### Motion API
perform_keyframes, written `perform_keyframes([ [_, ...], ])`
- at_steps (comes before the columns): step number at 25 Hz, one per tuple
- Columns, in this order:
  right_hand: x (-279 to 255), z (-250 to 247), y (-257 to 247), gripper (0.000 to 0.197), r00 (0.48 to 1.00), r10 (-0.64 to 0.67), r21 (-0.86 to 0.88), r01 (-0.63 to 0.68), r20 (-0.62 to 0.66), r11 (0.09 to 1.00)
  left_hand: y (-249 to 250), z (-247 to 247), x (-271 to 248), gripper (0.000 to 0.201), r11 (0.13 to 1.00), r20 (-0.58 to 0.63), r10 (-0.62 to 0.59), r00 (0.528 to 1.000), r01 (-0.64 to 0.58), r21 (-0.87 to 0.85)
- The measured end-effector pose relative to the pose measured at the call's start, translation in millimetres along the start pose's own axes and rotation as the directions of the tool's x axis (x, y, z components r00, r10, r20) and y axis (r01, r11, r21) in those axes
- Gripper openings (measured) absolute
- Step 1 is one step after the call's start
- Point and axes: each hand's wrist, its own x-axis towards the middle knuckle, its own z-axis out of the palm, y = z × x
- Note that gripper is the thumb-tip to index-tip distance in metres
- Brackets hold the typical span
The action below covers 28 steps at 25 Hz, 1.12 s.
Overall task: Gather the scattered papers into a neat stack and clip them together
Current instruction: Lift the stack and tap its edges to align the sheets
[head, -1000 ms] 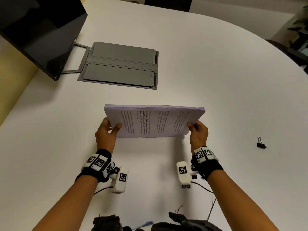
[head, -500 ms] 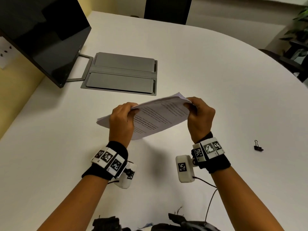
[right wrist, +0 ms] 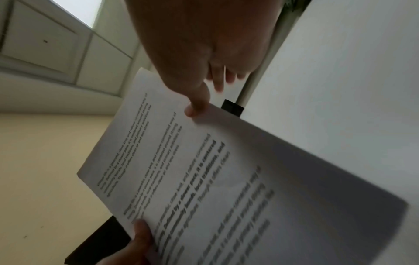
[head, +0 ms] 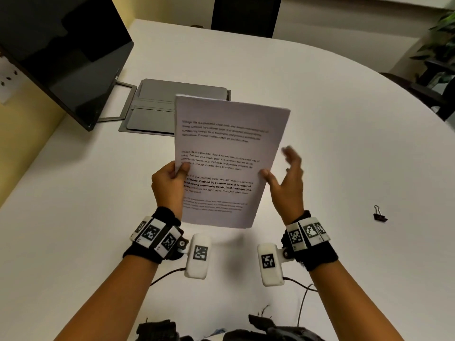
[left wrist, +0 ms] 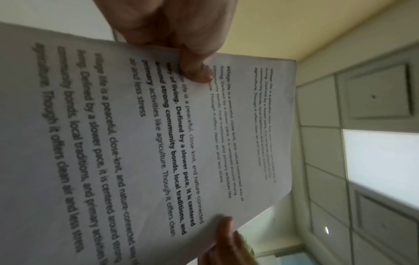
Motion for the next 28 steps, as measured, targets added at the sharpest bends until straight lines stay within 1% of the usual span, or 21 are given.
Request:
perform_keyframes([
  [2,-5.5,9.0,11.1,0.044,0.984,0.088,0.007,-0.090,0.153,0.996,-7.6,0.8,0.2,0.014,0.994,0.054,-0.088,0.995,0.091,-0.057],
  [3,-7.3,13.1,15.5,0.034,0.972,0.132,0.008,-0.136,0.196,0.991,-10.6,1.3,-0.4,0.014,0.989,0.077,-0.122,0.990,0.128,-0.073],
  [5,-9.0,19.6,24.1,0.022,0.960,0.191,-0.039,-0.187,0.206,0.982,-16.9,1.5,-0.7,0.014,0.980,0.099,-0.182,0.978,0.189,-0.065],
  [8,-7.6,24.9,37.0,0.017,0.958,0.235,-0.156,-0.211,0.161,0.965,-34.8,-3.3,4.2,0.012,0.951,0.090,-0.307,0.947,0.309,-0.004],
  [10,-8.1,27.7,44.1,0.018,0.950,0.268,-0.196,-0.235,0.162,0.952,-50.5,-7.5,8.8,0.011,0.930,0.072,-0.361,0.930,0.354,0.101],
  [13,-11.8,32.4,54.1,0.019,0.928,0.336,-0.245,-0.292,0.163,0.925,-65.9,-11.3,10.1,0.014,0.878,0.051,-0.358,0.932,0.318,0.359],
  [15,-15.1,36.6,60.9,0.020,0.907,0.380,-0.287,-0.321,0.180,0.903,-73.0,-12.5,10.3,0.021,0.825,0.026,-0.366,0.930,0.311,0.473],
  [17,-19.2,39.5,67.5,0.021,0.890,0.410,-0.340,-0.330,0.199,0.881,-76.5,-12.4,9.0,0.024,0.788,0.024,-0.392,0.920,0.322,0.525],
  [20,-24.2,42.2,75.0,0.024,0.860,0.460,-0.394,-0.352,0.223,0.849,-83.9,-14.3,7.9,0.024,0.734,0.060,-0.402,0.914,0.282,0.618],
  [23,-29.0,42.9,81.4,0.029,0.834,0.499,-0.433,-0.370,0.235,0.822,-95.1,-19.6,11.0,0.021,0.712,0.023,-0.405,0.914,0.300,0.635],
  [25,-33.4,43.0,84.1,0.037,0.833,0.502,-0.418,-0.381,0.233,0.825,-97.7,-23.0,11.0,0.023,0.725,0.015,-0.397,0.918,0.304,0.619],
  [27,-37.8,44.4,88.4,0.049,0.845,0.474,-0.419,-0.348,0.248,0.839,-97.2,-24.1,6.6,0.029,0.727,0.042,-0.358,0.933,0.250,0.639],
  [28,-39.6,45.4,91.3,0.054,0.849,0.455,-0.449,-0.307,0.270,0.839,-96.3,-23.8,3.7,0.032,0.722,0.061,-0.335,0.940,0.214,0.658],
])
